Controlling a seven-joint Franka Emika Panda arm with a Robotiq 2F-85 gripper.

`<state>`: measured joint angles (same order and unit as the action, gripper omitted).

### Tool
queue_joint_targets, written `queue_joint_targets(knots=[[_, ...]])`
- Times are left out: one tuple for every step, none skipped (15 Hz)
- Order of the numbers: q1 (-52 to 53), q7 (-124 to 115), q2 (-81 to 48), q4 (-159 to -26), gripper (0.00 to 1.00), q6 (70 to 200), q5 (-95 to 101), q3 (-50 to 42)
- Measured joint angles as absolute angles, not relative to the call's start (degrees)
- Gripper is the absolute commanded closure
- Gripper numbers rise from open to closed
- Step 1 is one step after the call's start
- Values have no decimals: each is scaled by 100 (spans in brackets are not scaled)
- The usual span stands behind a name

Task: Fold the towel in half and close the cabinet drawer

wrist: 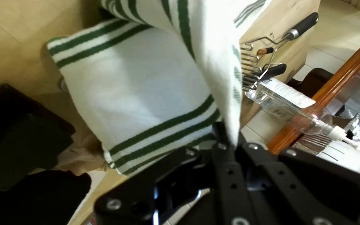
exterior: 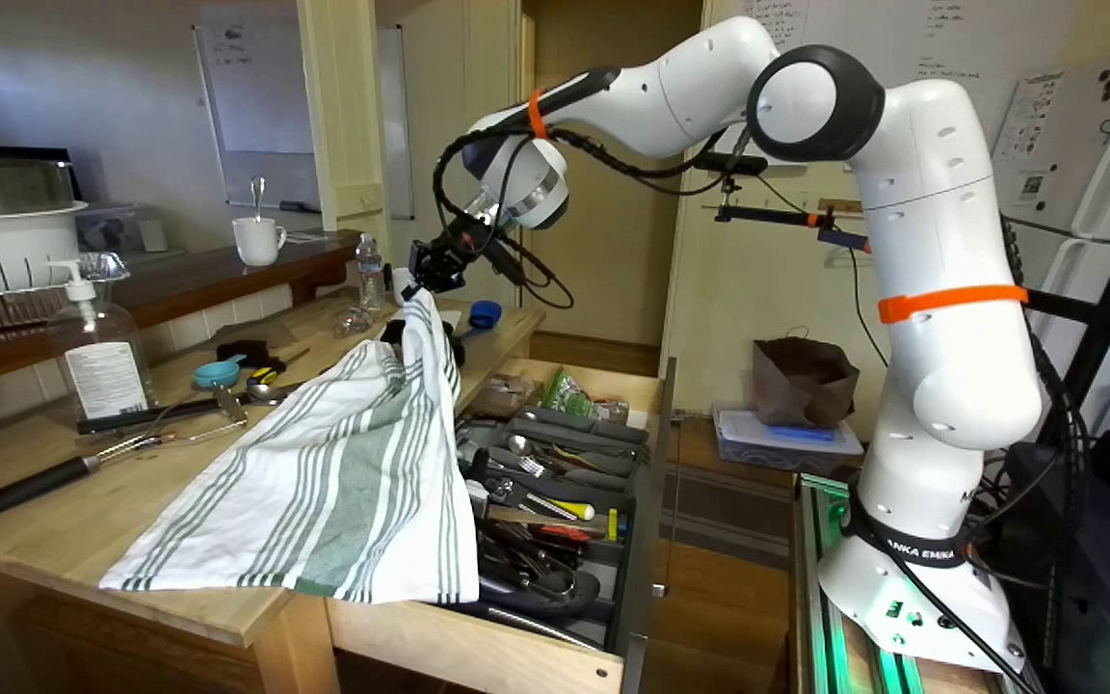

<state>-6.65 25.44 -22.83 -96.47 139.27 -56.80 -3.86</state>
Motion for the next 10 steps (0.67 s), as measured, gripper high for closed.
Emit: queue_joint_targets(knots=[[-708,2610,-2539,-9316,99,13931,-5683,-278],[-752,2651,-2786,-8997,96,13932,-5691,-174],[-801,2660,-3033,-8681,96,13932,-5699,-69],[-841,2660,-3248,-8410,96,13932,-5701,11],[-862,2660,-3402,-8224,96,13932,-5702,47],[-875,2660,-3501,-8107,96,13932,-5702,60],[-886,2660,-3547,-8050,99,13932,-5702,66],[-897,2660,-3566,-8014,99,13932,-5702,69],[-907,2660,-3565,-8009,99,13932,-5686,79],[-913,2654,-3570,-8009,99,13954,-5679,89]])
